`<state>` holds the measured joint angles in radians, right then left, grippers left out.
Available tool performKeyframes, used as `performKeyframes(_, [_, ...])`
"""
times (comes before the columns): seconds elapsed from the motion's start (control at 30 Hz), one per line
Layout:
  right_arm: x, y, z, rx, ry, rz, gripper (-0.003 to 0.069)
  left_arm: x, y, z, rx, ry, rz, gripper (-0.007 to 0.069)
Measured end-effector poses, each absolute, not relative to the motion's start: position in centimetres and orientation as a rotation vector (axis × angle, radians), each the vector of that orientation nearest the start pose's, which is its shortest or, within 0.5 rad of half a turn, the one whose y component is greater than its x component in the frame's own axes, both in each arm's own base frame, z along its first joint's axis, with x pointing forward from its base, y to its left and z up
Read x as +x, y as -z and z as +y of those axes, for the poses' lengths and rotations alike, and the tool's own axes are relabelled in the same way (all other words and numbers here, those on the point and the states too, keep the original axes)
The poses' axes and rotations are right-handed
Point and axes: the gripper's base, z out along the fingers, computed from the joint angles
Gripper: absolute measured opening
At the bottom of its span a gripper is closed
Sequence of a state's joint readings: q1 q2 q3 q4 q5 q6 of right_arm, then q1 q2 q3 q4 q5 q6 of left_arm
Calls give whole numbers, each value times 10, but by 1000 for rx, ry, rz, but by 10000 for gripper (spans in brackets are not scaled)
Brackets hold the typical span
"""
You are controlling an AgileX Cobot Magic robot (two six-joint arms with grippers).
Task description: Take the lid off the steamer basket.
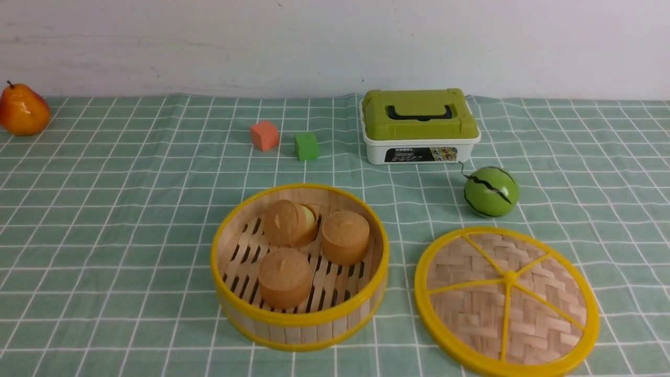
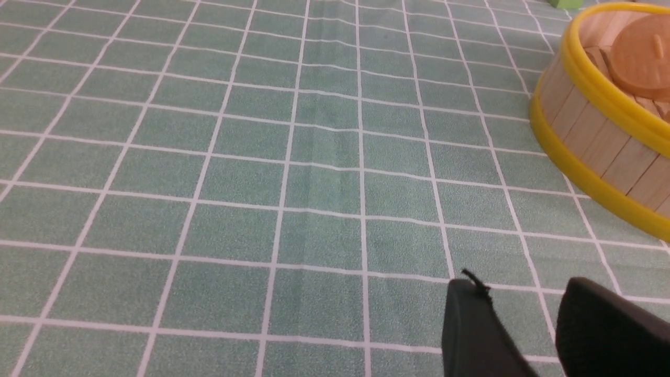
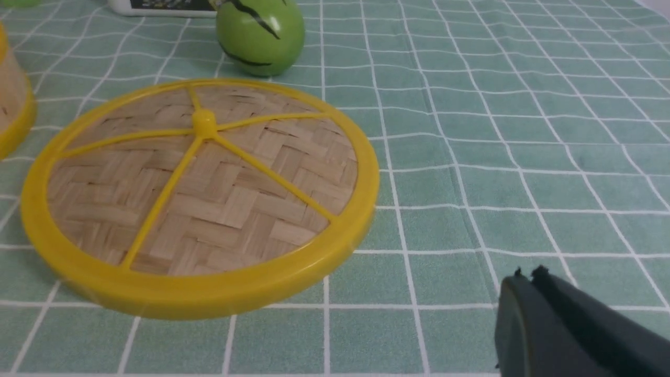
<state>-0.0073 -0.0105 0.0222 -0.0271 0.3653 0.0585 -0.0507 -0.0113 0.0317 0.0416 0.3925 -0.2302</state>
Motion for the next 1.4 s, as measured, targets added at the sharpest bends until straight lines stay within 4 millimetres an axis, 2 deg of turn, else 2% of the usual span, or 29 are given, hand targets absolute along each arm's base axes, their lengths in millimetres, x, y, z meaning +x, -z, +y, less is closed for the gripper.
performKeyframes(1.4, [53, -173, -2, 37, -1, 1867, -6, 52, -168, -1, -145, 150, 1893, 239])
